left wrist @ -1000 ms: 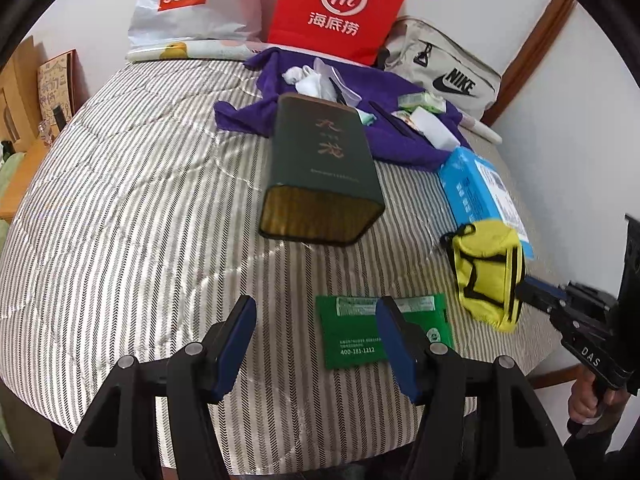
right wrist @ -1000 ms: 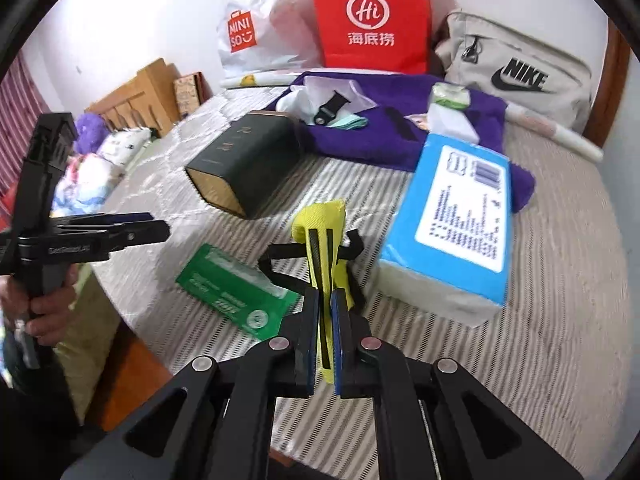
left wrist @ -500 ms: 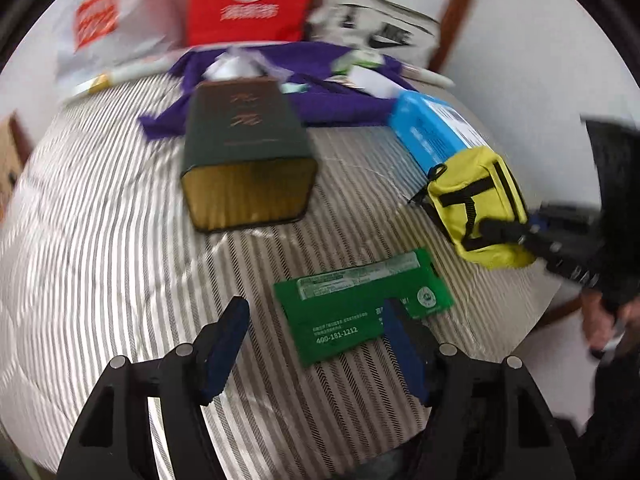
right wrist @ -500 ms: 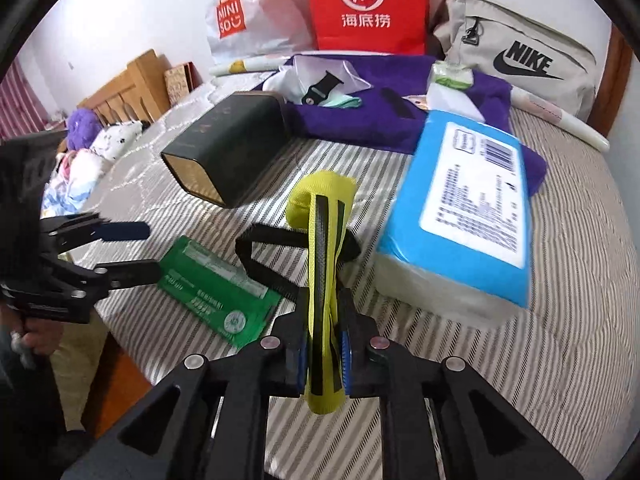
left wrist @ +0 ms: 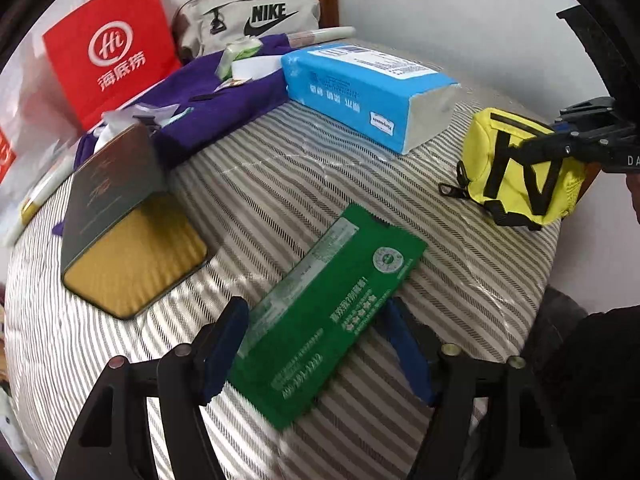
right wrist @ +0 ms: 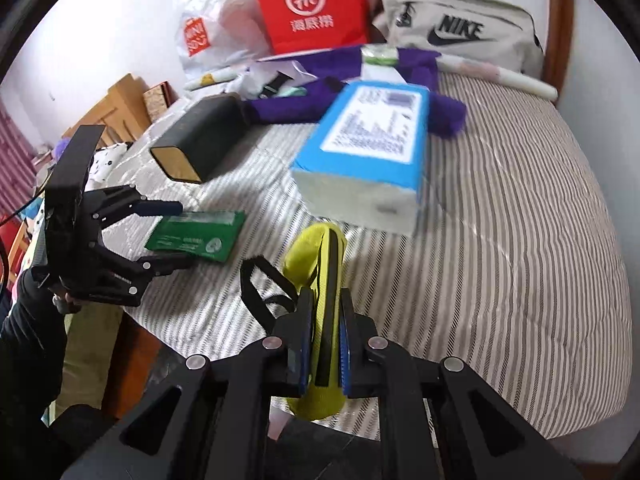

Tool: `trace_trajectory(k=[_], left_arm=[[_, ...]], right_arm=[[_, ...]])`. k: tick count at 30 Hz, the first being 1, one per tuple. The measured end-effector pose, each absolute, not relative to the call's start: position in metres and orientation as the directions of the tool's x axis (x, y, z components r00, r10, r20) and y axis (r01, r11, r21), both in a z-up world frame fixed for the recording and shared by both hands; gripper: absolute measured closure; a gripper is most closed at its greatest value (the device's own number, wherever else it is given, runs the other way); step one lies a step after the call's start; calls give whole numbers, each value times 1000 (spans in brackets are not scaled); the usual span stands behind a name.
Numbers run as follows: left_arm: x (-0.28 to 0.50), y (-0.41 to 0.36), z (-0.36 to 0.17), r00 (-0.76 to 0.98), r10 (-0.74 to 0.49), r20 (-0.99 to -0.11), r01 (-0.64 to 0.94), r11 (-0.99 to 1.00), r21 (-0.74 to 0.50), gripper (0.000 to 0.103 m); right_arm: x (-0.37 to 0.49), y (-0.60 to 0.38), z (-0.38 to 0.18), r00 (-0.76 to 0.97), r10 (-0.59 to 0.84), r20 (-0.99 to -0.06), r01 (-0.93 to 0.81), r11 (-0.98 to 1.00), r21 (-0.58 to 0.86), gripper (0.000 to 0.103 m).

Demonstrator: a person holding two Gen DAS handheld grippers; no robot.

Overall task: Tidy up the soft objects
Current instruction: 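Grasp the yellow Adidas pouch with the right tool while the left tool grasps the green card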

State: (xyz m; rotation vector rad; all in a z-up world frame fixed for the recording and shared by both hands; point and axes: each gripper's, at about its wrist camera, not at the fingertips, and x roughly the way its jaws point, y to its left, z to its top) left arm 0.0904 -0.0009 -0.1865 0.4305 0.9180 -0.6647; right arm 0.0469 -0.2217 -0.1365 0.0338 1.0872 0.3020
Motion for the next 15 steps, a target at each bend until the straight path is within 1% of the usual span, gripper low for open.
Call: trace_trajectory(k=[2, 3, 6, 7, 9, 11, 12, 13, 15], left_arm=[[96, -5, -186, 419, -344, -840, 696, 716, 54, 31], [98, -7, -187, 416, -347, -841, 698, 715, 50, 29], [108, -11, -190, 414, -349, -841, 689, 724, 39, 19], [110, -11, -191, 410, -353, -841, 684, 729, 28, 18], [112, -11, -192, 419, -358, -834, 671, 741, 20, 18], [111, -9, -193, 435, -359, -826, 656, 754, 18, 21], [108, -7, -193, 451, -357, -818, 642, 766, 20, 29], [107, -6, -192, 461, -357, -812, 630, 777, 16, 43], [102, 0, -190, 481, -354, -802, 591, 807, -2, 60]], right_arm=[[50, -223, -139, 420, 267, -867, -221, 957, 187, 90], [52, -221, -141, 409, 275, -870, -226, 954, 196, 89], [53, -215, -148, 368, 299, -880, -244, 945, 219, 88], [54, -214, -151, 353, 311, -883, -250, 940, 231, 88], [54, -210, -157, 333, 327, -884, -260, 933, 247, 88], [54, -208, -161, 333, 337, -881, -262, 930, 257, 88], [54, -209, -162, 338, 347, -875, -262, 928, 266, 90], [53, -210, -162, 348, 353, -869, -262, 926, 271, 93], [52, -214, -161, 380, 346, -858, -251, 931, 265, 94]])
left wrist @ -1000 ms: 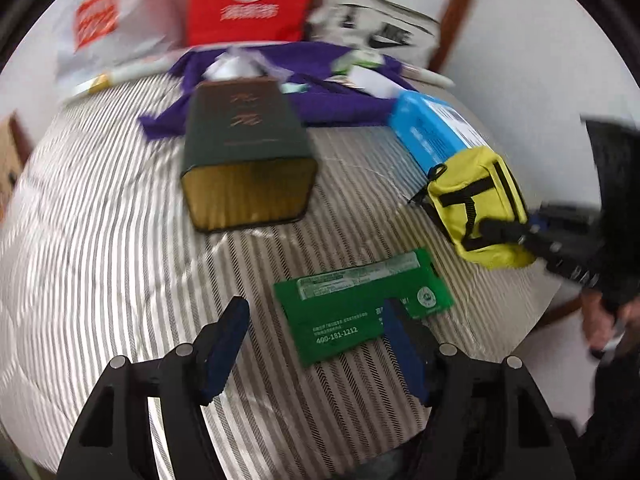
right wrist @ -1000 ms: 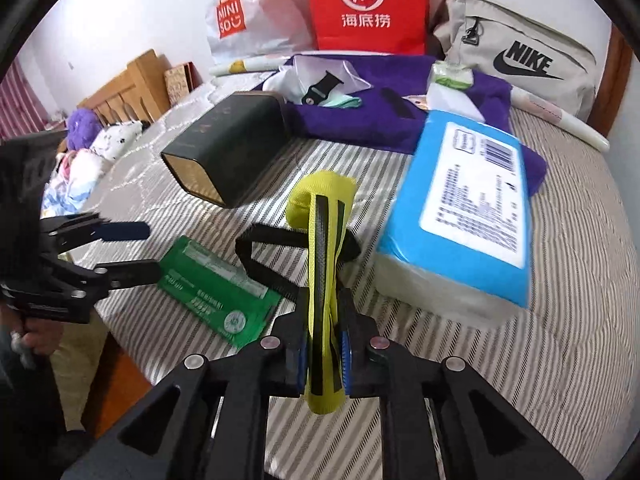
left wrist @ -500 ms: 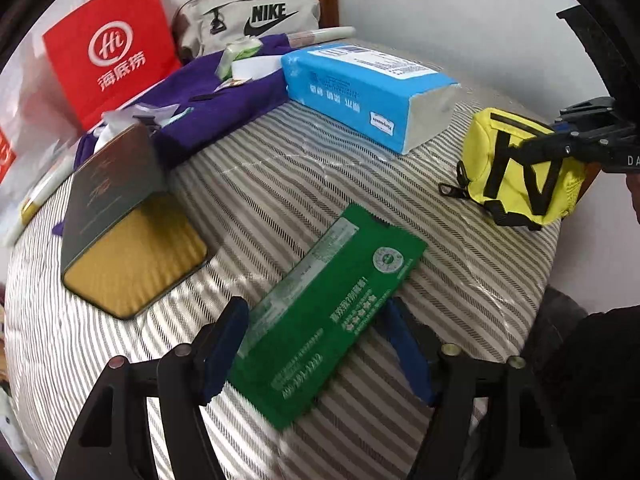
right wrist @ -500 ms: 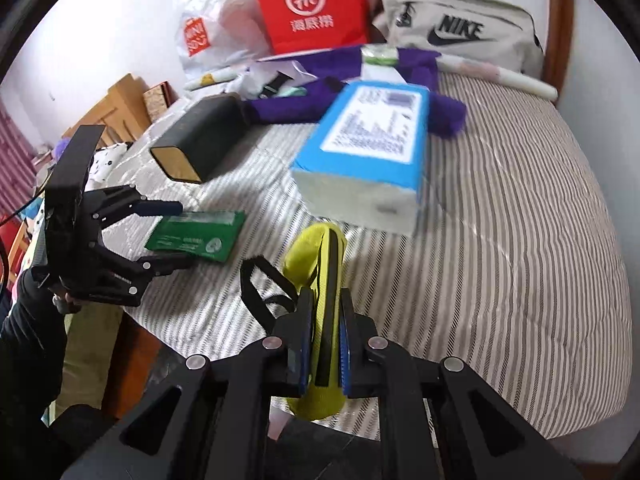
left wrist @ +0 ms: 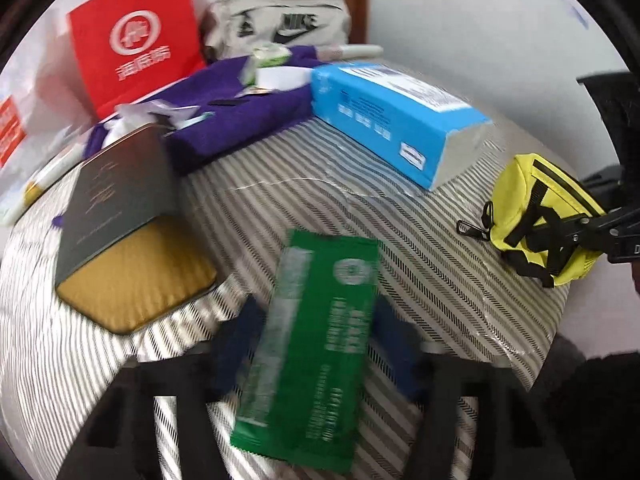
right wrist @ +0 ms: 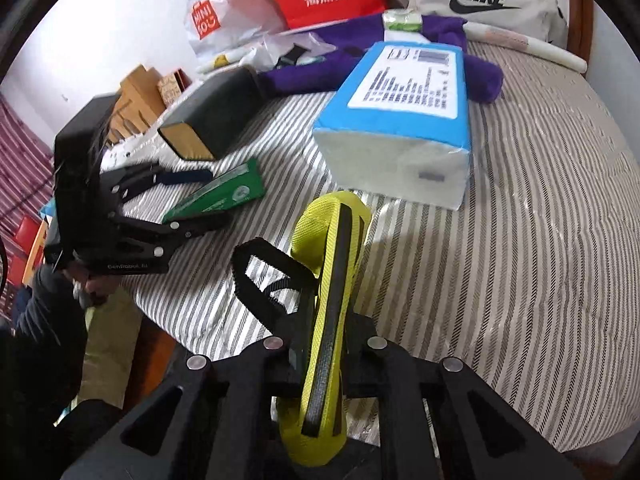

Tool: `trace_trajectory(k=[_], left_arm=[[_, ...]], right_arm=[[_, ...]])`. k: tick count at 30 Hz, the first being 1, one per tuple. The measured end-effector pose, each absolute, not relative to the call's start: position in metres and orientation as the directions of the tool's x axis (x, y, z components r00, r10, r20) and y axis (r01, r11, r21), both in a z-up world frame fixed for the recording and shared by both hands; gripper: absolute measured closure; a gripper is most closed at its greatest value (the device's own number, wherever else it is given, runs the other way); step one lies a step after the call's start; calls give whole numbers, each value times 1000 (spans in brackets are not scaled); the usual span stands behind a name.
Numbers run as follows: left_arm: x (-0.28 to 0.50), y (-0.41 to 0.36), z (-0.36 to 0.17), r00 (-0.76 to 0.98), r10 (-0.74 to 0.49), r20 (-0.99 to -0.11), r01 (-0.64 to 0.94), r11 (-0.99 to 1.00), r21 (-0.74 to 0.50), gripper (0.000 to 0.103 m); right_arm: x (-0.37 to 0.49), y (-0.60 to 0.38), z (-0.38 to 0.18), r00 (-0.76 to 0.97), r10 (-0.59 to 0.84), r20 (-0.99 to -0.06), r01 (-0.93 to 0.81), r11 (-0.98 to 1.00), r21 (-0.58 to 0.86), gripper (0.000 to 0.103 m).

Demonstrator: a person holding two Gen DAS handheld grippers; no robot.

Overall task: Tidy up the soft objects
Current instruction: 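Grasp the yellow Adidas pouch with the right tool while the left tool grasps the green card, then carry the yellow pouch and green card over the purple towel with both tools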

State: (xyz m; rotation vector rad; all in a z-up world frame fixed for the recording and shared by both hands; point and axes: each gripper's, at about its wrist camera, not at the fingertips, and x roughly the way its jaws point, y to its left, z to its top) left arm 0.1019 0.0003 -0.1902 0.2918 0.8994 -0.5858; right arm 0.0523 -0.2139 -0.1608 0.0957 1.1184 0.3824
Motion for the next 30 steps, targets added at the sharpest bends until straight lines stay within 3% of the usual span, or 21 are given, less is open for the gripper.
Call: trace_trajectory(k=[4, 9, 19, 30], left_arm=[[98, 11, -191, 515, -336, -788, 498, 866, -44, 73], [92, 30, -190, 545, -282, -789, 355, 931, -87, 79], [70, 61, -191, 571, -205, -795, 168, 977, -132, 82], [51, 72, -179, 578, -192, -793, 104, 981, -163, 82]], right_arm=[[54, -222, -159, 418, 314, -852, -217, 946, 242, 95], [55, -230, -164, 431, 267, -862, -198, 960, 198, 95], [48, -224, -176, 460, 251, -851, -205, 963, 174, 95], [30, -221, -162, 465, 287, -837, -226, 953, 201, 96]])
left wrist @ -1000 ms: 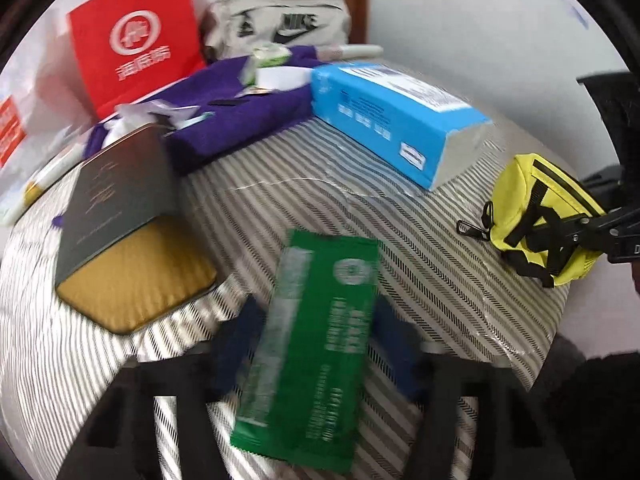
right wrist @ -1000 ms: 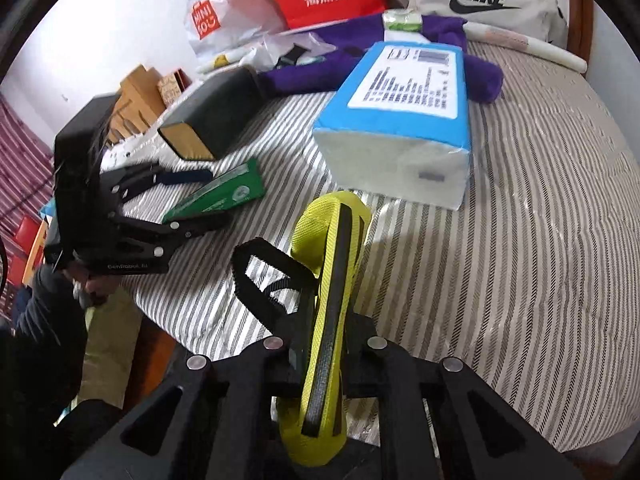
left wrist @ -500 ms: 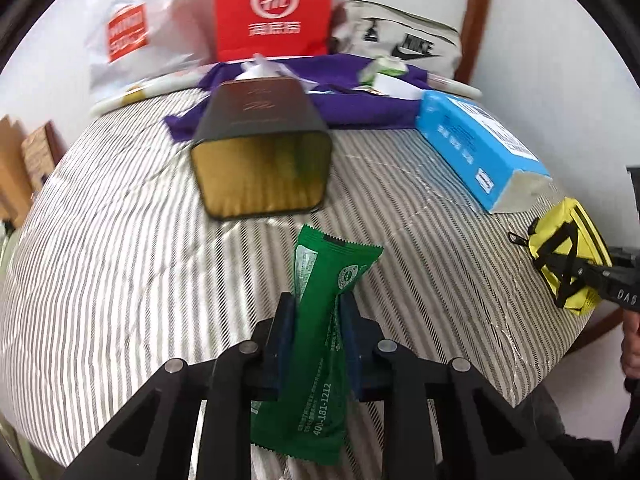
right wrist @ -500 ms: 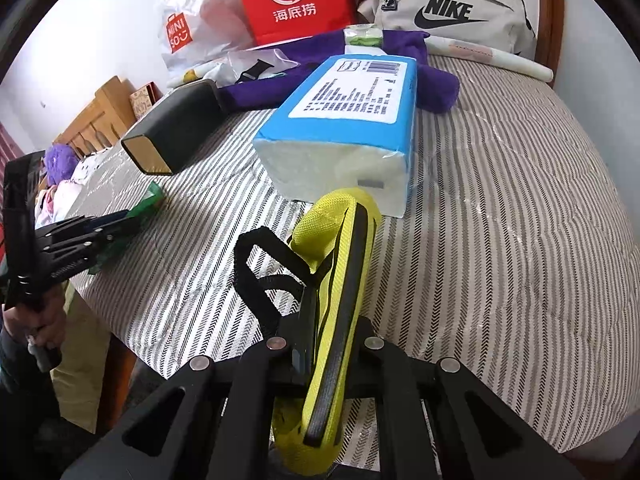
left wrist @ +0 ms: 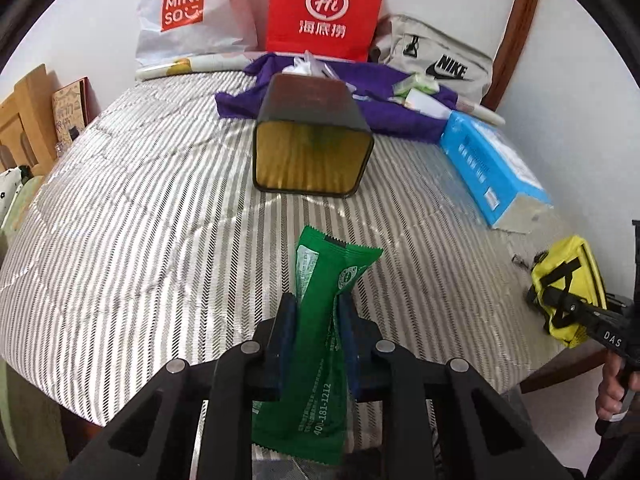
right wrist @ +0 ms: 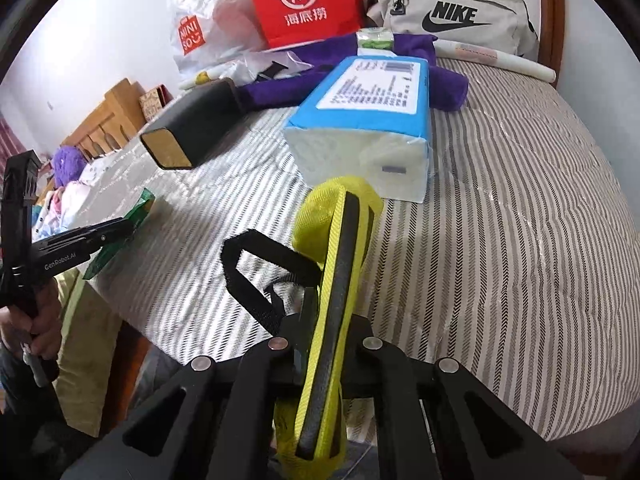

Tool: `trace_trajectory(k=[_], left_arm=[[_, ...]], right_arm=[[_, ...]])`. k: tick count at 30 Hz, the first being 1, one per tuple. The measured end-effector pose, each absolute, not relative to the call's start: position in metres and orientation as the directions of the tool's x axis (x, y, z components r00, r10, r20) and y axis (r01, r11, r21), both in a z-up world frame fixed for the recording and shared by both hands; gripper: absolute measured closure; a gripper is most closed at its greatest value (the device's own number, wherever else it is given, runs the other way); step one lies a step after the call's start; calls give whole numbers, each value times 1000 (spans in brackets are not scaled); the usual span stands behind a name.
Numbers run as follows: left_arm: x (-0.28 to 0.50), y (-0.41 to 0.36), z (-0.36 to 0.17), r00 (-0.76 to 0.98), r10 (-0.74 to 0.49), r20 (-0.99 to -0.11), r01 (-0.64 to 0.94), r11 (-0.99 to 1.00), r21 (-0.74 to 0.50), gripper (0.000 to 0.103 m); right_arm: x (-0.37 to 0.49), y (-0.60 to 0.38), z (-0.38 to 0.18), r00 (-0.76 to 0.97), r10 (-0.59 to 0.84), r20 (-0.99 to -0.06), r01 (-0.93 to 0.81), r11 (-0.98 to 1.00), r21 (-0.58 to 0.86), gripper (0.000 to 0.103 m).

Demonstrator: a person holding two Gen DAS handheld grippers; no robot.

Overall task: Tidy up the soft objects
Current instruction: 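Carry the yellow pouch and green card over the purple towel with both tools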

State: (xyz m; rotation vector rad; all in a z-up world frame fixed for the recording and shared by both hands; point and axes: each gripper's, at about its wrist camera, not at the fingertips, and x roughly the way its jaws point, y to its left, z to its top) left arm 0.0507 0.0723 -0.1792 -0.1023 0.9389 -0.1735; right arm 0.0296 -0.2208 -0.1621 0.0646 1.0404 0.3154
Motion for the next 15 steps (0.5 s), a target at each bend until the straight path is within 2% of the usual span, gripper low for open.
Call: trace_trajectory(k=[15], left_arm=[[46, 67, -119, 652, -174, -738, 113, 985, -132, 82]], right_arm=[[37, -210, -108, 505, 345, -791, -299, 930, 214, 97]])
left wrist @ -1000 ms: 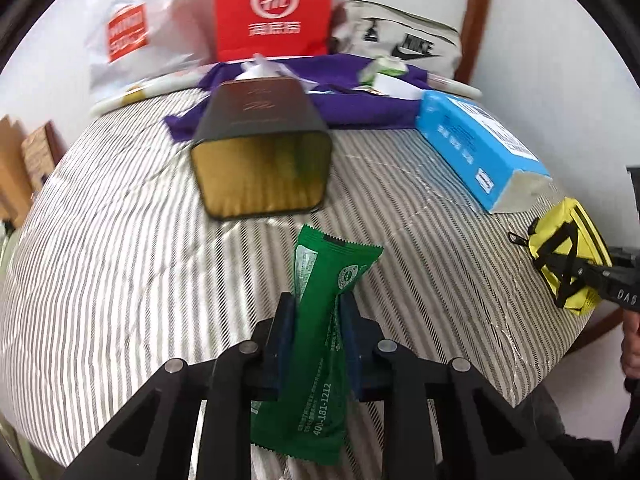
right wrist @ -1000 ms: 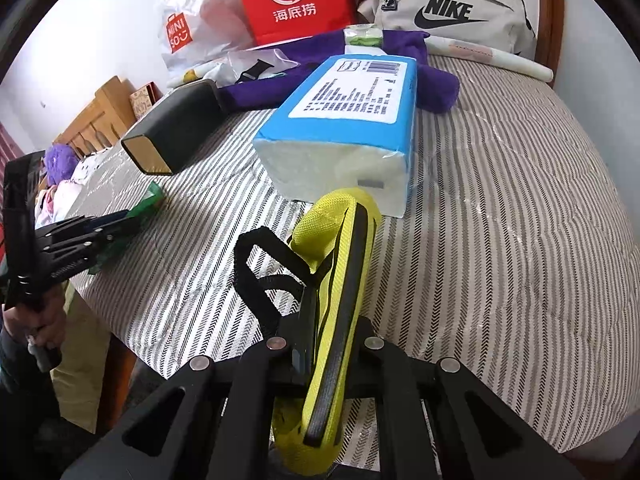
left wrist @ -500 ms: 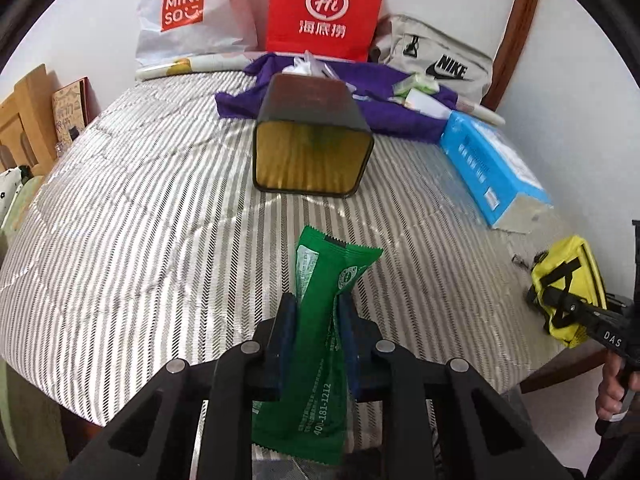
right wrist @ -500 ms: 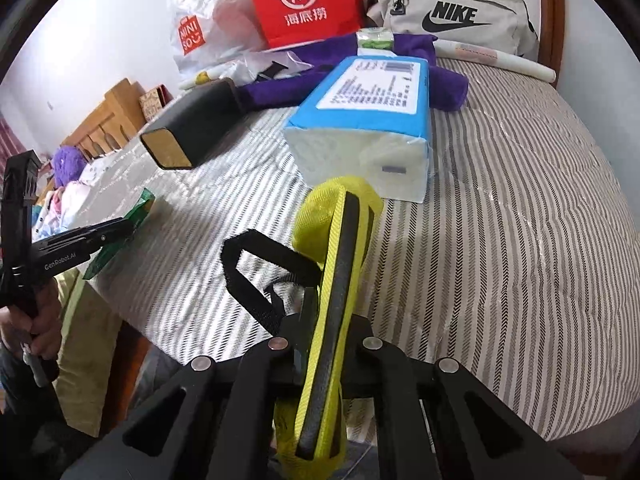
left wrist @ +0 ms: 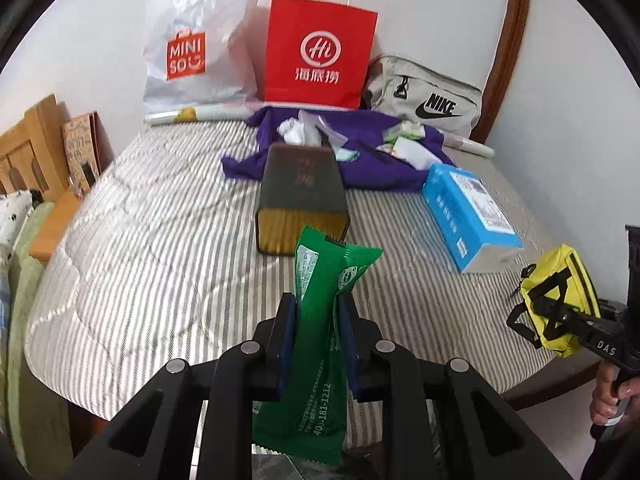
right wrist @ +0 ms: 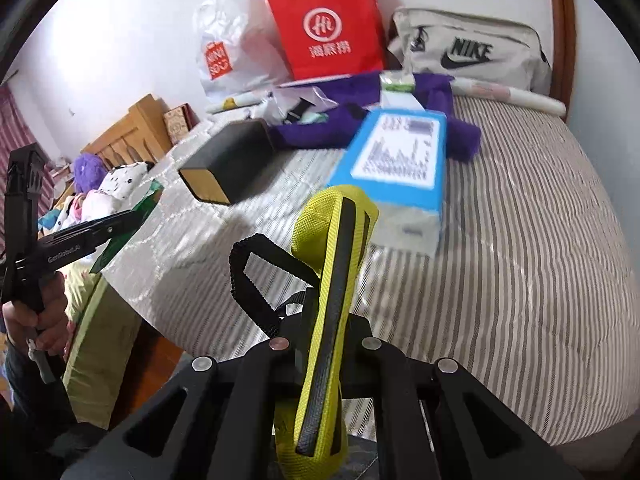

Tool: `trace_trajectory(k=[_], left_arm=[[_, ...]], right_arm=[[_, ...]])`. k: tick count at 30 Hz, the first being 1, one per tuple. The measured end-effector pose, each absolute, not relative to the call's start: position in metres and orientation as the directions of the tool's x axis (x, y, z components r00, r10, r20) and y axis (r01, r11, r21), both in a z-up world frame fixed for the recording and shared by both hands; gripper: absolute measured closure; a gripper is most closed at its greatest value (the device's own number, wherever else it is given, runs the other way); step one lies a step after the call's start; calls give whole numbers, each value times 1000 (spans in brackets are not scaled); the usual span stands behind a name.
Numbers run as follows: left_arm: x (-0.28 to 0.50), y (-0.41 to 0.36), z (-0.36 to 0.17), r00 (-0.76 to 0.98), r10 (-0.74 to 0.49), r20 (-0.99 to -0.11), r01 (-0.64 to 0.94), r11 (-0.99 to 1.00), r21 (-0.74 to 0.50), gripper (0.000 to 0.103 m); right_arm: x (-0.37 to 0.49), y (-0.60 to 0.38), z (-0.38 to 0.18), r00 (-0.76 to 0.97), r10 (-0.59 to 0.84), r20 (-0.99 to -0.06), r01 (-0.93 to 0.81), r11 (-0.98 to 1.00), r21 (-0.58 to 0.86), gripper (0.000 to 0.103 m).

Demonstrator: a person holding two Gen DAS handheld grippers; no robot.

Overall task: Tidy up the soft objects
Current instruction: 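Carry the yellow pouch and green card over the purple towel with both tools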

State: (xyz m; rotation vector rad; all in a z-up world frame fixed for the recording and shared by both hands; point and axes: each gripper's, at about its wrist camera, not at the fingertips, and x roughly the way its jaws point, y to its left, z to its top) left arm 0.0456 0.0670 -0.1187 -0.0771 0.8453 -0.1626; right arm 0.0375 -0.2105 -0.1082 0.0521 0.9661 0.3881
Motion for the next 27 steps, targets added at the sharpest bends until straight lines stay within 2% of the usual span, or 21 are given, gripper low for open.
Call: trace_trajectory(k=[12, 27], left_arm=[[74, 68, -84, 674, -183, -716, 108, 983, -149, 82], [133, 68, -69, 669, -176, -722, 115, 984, -133, 82]], right_arm=[[79, -196, -67, 544, 369, -753, -361, 914, 187, 97], [155, -196, -61, 546, 352, -761, -368, 916, 160, 98]])
